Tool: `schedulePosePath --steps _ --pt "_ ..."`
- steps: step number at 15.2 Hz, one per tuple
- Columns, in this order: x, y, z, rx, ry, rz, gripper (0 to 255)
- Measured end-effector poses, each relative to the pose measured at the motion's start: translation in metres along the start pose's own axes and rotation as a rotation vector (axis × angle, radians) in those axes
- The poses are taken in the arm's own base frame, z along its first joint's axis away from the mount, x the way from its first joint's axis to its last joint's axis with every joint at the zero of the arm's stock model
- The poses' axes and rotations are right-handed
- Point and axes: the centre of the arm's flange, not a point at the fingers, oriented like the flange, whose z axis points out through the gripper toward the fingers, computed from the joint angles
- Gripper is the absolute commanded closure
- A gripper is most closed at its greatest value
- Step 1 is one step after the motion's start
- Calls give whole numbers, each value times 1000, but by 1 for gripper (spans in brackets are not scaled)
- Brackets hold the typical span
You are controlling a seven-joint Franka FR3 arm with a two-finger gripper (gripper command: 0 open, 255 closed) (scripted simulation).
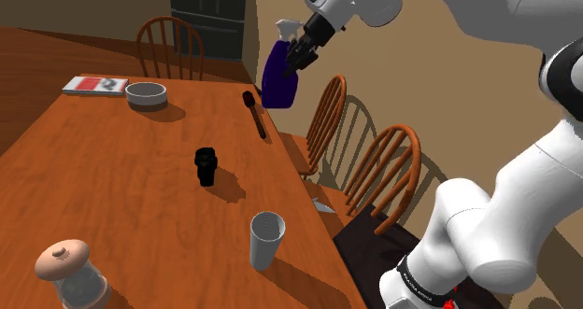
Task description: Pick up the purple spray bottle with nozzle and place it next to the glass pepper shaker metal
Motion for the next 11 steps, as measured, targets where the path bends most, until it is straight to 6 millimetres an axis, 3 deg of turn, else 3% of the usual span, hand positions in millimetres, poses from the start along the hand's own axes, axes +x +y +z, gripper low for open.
schedulePosePath --steps 11 --pt "83 -110 52 -1 -1 0 255"
